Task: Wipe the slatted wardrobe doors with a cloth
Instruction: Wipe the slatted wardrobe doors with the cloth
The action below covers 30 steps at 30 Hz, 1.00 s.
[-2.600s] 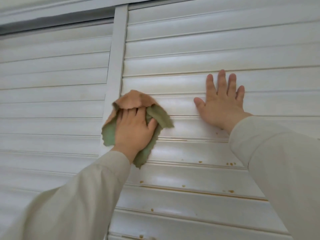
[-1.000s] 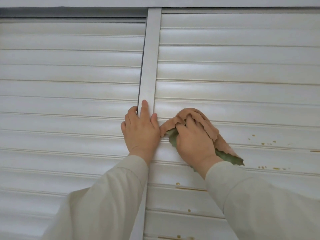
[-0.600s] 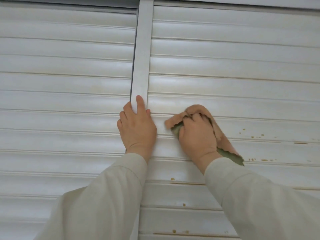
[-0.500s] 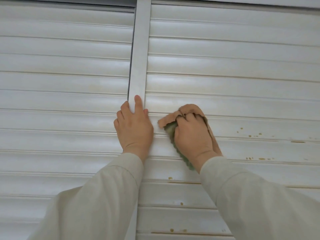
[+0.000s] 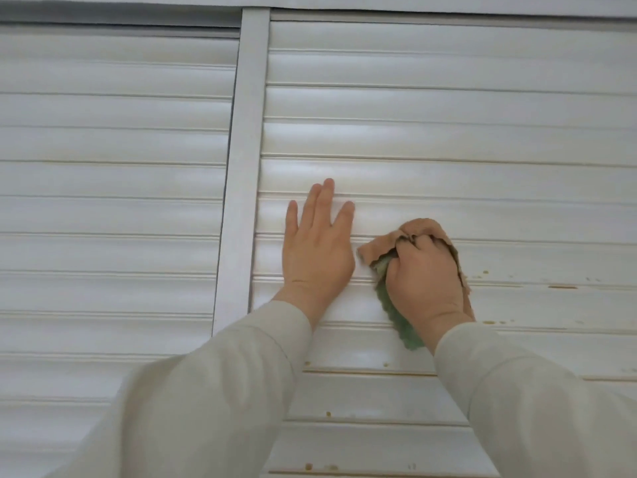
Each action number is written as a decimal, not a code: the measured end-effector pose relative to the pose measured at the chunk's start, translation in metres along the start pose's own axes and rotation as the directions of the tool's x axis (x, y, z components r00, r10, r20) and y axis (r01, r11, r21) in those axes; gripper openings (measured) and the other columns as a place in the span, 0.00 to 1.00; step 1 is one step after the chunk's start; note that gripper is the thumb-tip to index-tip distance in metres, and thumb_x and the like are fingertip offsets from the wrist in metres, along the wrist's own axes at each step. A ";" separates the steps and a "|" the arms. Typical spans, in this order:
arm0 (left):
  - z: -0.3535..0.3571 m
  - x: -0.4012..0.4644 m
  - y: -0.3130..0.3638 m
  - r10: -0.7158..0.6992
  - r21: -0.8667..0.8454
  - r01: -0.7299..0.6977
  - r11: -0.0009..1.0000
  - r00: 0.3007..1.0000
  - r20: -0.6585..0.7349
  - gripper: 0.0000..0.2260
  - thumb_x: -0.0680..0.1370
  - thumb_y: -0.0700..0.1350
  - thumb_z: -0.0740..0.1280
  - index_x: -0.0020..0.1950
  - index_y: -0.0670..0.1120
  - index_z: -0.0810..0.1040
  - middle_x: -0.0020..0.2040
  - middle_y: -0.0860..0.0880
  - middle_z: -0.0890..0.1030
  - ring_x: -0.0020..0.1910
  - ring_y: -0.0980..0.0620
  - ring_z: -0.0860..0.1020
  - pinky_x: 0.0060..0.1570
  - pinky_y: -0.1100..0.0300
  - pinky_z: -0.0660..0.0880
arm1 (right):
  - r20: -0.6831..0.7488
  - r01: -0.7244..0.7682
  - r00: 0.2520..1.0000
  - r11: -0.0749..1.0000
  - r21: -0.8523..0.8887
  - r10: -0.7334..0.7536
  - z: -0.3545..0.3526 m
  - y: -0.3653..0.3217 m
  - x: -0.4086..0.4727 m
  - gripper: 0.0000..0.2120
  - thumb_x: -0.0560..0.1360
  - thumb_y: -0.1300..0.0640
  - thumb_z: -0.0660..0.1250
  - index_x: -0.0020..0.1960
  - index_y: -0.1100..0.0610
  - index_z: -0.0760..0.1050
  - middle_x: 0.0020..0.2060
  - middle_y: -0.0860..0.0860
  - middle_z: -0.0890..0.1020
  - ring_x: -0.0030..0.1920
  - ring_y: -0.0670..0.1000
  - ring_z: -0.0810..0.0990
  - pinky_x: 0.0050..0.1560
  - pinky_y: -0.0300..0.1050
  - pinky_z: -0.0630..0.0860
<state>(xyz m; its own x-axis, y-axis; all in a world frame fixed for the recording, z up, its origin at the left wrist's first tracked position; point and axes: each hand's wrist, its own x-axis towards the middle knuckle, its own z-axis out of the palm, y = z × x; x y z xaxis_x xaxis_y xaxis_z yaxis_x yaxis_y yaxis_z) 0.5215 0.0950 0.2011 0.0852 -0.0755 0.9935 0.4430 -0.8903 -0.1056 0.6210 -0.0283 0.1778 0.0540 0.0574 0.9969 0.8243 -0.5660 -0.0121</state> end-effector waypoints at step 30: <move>0.048 0.012 0.058 -0.191 -0.091 0.187 0.978 0.981 -0.042 0.22 0.83 0.49 0.55 0.77 0.46 0.64 0.78 0.42 0.61 0.78 0.41 0.56 0.72 0.34 0.54 | -0.094 -0.306 0.951 0.943 -0.129 0.296 -0.062 0.244 -0.010 0.15 0.75 0.60 0.57 0.49 0.67 0.80 0.46 0.64 0.80 0.48 0.64 0.78 0.53 0.53 0.74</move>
<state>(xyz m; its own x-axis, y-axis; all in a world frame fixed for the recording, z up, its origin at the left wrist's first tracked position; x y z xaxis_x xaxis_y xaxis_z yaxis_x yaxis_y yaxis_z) 0.5911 0.0641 0.2047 -0.0390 0.0775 0.9962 0.3683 -0.9257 0.0864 0.7868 -0.2182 0.1698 0.2424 -0.1902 0.9513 0.6879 -0.6578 -0.3068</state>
